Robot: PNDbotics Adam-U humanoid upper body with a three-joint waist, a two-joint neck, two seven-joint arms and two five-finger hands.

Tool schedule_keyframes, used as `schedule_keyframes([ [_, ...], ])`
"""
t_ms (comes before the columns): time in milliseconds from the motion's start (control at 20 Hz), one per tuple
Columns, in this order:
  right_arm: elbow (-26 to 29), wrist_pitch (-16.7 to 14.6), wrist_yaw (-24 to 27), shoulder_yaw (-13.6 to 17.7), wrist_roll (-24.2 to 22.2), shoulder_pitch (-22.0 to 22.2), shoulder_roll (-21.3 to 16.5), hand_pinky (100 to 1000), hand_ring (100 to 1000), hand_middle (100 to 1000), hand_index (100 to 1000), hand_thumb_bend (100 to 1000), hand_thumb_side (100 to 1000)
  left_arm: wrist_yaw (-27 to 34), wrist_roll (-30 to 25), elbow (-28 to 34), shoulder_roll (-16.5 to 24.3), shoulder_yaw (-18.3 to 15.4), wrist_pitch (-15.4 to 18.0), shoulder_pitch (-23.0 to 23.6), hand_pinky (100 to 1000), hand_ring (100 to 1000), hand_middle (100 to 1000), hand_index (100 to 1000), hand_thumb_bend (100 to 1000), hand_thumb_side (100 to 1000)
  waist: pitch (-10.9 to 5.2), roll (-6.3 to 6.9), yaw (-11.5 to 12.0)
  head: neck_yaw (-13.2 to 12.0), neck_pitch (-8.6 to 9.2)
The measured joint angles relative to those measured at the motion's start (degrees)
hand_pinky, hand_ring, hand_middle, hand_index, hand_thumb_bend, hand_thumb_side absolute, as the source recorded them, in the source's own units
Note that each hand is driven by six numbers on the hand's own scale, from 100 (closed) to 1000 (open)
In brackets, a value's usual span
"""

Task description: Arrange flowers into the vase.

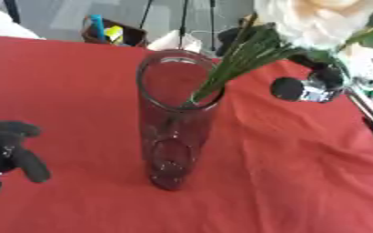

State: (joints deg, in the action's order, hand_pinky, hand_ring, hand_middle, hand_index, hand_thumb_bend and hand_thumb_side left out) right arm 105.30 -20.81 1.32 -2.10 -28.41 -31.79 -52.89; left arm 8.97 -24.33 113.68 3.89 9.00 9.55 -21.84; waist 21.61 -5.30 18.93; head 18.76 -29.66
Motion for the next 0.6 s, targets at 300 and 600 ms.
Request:
schedule_keyframes([
  [300,-0.7,-0.1,-0.9,0.3,0.0,0.8,0.0,1000,1000,825,1000,494,1000,0.0,-0.1,0.0,0.0,0.0,0.3,0.0,492,472,721,750,100,1000,0.16,0.45,-0.2,-0.3,-0.01],
  [600,-3.0,0.1,-2.4,0.3,-0.3,0.7,0.4,1000,1000,824,1000,498,1000,0.0,0.0,0.0,-0.4,0.0,0.5,0.1,492,472,723,751,100,996,0.16,1.13,-0.7,-0.6,-0.05],
])
